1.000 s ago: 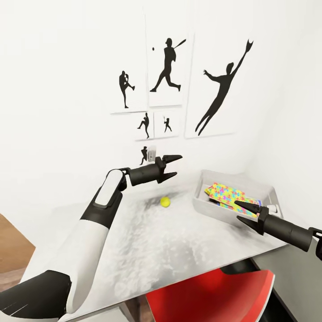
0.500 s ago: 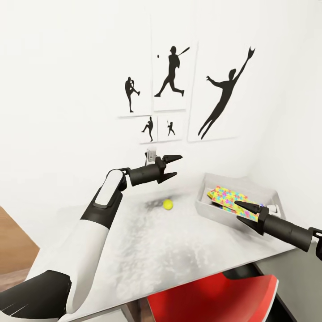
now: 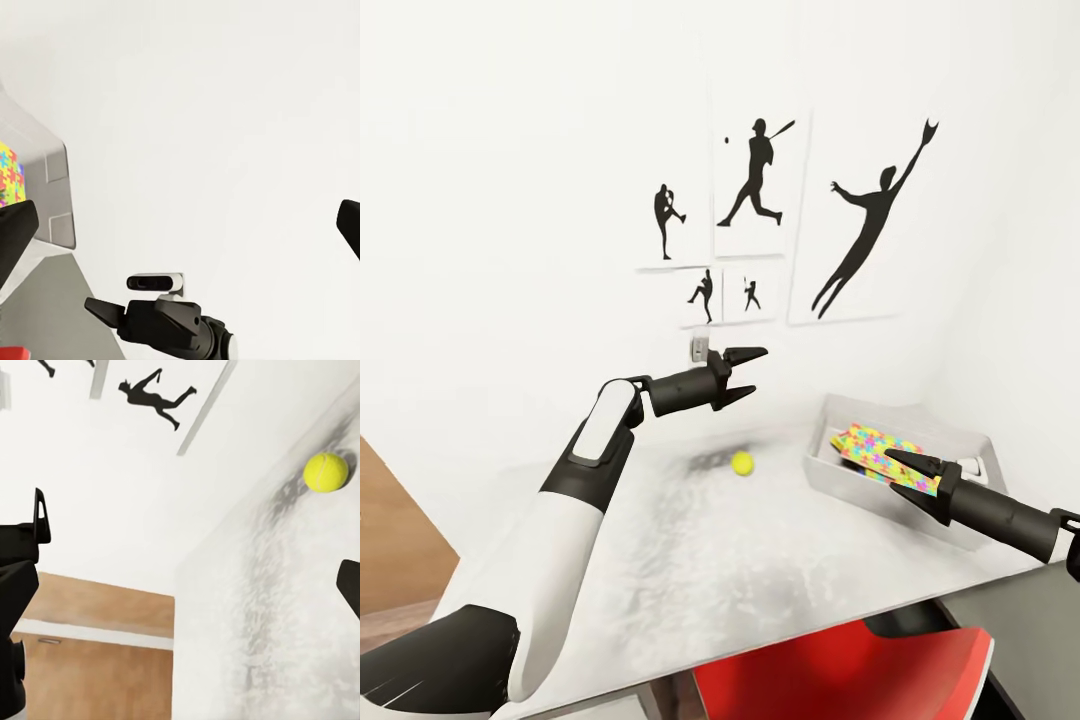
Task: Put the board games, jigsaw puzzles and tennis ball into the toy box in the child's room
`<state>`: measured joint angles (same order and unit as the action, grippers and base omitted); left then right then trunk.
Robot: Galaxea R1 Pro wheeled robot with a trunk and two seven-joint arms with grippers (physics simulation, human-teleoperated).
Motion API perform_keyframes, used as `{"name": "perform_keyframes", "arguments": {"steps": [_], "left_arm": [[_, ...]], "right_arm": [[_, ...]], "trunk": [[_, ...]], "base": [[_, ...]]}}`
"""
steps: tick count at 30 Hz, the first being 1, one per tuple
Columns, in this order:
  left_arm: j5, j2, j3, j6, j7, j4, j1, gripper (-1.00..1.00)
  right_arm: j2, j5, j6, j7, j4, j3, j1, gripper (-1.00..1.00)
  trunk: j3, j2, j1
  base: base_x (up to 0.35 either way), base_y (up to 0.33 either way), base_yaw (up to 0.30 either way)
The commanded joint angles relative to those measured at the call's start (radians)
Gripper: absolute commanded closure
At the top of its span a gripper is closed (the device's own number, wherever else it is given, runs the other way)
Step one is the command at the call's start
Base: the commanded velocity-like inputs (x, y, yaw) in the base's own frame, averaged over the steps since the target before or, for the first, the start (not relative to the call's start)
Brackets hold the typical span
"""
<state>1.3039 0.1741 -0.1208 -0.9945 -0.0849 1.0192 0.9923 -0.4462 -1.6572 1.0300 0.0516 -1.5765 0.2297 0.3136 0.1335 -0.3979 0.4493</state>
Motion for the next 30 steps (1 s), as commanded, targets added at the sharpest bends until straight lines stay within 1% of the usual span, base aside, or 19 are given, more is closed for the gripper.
{"name": "perform_keyframes", "arguments": {"steps": [1, 15, 20, 23, 24, 25, 26, 28, 29, 30], "left_arm": [[-0.009, 0.000, 0.001, -0.003, -0.009, -0.001, 0.001, -1.00], [-0.011, 0.000, 0.001, -0.004, -0.009, -0.001, 0.000, -1.00], [-0.011, 0.000, 0.003, -0.004, -0.010, -0.001, -0.016, -1.00], [-0.011, 0.000, 0.005, -0.006, -0.010, -0.001, -0.023, -1.00], [-0.011, 0.000, 0.005, -0.007, -0.010, -0.001, -0.024, -1.00], [-0.010, -0.014, 0.005, -0.008, -0.010, -0.001, -0.024, -1.00], [-0.010, -0.024, 0.004, -0.009, -0.010, -0.001, -0.025, -1.00], [-0.007, -0.082, 0.003, -0.024, -0.010, 0.000, -0.026, -1.00], [-0.006, -0.098, 0.002, -0.029, -0.010, 0.000, -0.026, -1.00], [-0.006, -0.132, 0.002, -0.036, -0.010, 0.001, -0.027, -1.00]], "right_arm": [[0.000, -0.005, 0.004, 0.006, 0.000, 0.001, 0.001, -1.00], [0.000, -0.003, 0.000, 0.008, 0.000, 0.000, 0.001, -1.00], [0.000, -0.002, -0.001, 0.010, -0.004, -0.003, 0.001, -1.00], [0.000, 0.005, -0.001, 0.052, -0.009, -0.021, 0.005, -1.00], [0.000, 0.007, -0.001, 0.091, -0.014, -0.029, 0.008, -1.00], [0.000, 0.008, -0.001, 0.138, -0.018, -0.034, 0.015, -1.00], [-0.001, 0.008, 0.000, 0.164, -0.019, -0.036, 0.022, -1.00], [0.000, 0.006, 0.001, 0.269, -0.023, -0.048, 0.076, -1.00], [0.000, 0.006, 0.001, 0.294, -0.023, -0.055, 0.091, -1.00], [0.001, 0.005, 0.002, 0.339, -0.024, -0.076, 0.121, -1.00]], "trunk": [[0.002, -0.002, 0.001], [0.001, -0.002, 0.001], [0.001, -0.002, 0.001], [0.001, -0.002, 0.001], [0.001, -0.002, 0.001], [0.001, -0.002, 0.001], [0.001, -0.002, 0.001], [0.001, -0.002, 0.001], [0.001, -0.002, 0.001], [0.001, -0.002, 0.001]], "base": [[0.000, 0.000, 0.050], [0.000, 0.000, 0.006], [0.000, 0.000, 0.000], [0.000, 0.000, 0.000], [0.000, 0.000, 0.000], [0.000, 0.000, 0.000], [0.000, 0.000, 0.000], [0.000, 0.000, 0.000], [0.000, 0.000, 0.000], [0.000, 0.000, 0.000]]}}
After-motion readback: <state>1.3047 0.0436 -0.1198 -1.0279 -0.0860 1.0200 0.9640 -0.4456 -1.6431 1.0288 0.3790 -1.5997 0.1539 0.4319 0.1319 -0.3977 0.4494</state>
